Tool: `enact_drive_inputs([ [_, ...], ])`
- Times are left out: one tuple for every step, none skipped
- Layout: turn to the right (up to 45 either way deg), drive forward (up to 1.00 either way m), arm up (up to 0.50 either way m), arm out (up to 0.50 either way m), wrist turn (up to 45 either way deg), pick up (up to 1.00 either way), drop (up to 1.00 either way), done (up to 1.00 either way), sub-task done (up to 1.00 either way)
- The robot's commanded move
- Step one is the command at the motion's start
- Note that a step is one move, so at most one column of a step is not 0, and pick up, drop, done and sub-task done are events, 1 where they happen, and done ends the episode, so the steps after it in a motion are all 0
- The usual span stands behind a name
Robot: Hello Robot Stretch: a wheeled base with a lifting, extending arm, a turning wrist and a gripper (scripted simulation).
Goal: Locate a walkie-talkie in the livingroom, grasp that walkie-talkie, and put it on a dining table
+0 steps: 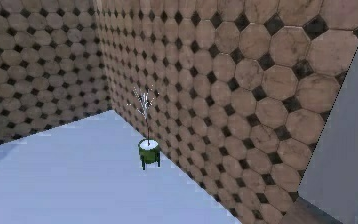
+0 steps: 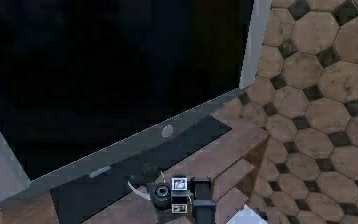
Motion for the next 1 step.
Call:
enact_drive_inputs([
  [0.0,0.0,0.22,0.0,0.0,0.0,0.0,0.0,0.0],
])
